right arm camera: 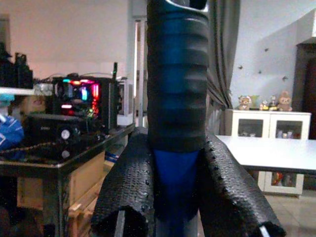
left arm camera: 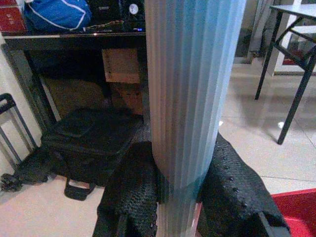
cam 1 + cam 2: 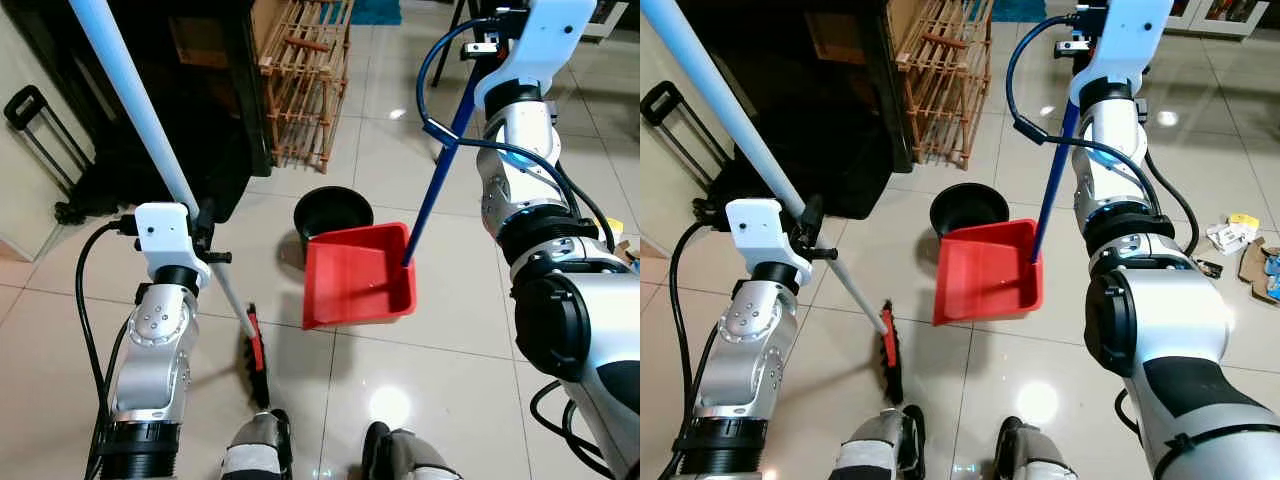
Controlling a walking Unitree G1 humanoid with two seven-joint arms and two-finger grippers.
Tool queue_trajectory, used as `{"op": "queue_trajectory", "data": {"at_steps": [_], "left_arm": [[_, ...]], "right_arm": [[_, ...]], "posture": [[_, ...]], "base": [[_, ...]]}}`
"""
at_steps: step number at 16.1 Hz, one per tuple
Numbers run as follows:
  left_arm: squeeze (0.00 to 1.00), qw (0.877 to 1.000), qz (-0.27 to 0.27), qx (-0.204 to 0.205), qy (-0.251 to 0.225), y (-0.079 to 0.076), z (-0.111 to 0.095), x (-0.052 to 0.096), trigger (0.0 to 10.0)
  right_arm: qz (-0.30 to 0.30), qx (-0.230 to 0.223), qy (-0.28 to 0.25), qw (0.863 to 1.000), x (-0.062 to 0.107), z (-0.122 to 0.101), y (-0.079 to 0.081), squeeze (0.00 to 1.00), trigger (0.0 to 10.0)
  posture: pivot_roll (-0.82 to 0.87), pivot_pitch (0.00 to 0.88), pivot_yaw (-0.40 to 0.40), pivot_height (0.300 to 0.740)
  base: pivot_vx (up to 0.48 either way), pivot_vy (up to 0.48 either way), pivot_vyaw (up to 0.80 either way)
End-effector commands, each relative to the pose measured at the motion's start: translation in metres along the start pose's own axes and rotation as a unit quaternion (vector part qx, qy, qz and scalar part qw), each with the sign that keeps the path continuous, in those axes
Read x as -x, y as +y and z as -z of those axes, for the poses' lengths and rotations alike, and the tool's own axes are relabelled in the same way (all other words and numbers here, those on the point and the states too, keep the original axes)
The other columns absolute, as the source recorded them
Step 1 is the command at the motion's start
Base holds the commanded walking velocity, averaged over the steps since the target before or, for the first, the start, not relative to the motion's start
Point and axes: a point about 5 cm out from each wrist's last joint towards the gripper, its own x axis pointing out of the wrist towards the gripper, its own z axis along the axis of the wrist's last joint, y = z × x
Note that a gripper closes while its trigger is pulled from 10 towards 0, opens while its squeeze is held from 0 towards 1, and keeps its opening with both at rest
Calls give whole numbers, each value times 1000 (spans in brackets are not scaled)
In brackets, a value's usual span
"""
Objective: Sweep floor
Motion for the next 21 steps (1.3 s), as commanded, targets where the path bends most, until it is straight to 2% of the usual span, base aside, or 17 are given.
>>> {"op": "queue_trajectory", "data": {"at_steps": [1,11,21], "left_arm": [[0,1000,1,1,-22,0,-9,-1,10000],[0,1000,13,9,-17,-5,-7,-1,10000],[0,999,28,16,-22,-8,-7,-2,10000]], "right_arm": [[9,4,-3,1000,-1,-2,-6,0,10000],[23,9,16,1000,9,11,-10,0,10000],[33,13,17,999,10,12,-14,0,10000]], "posture": [[84,181,19,740],[71,183,15,740],[53,142,37,740]], "base": [[0,0,-800],[0,0,-800],[0,0,-800]]}}
